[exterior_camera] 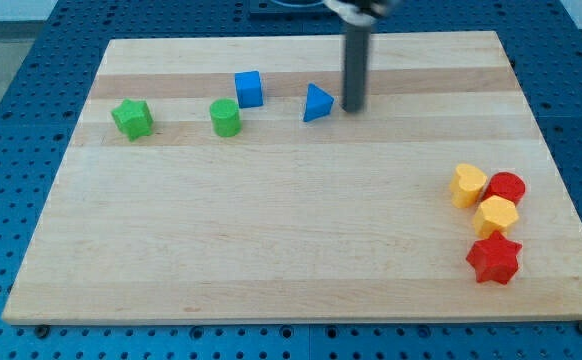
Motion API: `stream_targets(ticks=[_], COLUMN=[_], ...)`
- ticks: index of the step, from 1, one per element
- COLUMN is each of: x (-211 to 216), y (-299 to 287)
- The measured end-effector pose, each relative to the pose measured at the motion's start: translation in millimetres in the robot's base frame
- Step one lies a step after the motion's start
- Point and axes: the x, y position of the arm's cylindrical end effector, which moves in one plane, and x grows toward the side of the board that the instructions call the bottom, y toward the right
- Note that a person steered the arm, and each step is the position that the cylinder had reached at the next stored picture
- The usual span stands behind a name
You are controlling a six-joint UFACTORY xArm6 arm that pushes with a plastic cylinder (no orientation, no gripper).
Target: Place the blue triangle diagonally bottom right to the green circle
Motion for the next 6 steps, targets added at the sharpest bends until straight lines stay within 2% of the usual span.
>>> stream_targets(ticks=[1, 2, 3, 4, 5, 6], x=[-11, -71, -96, -65, -4, 29], y=[55, 75, -33, -104, -43, -24])
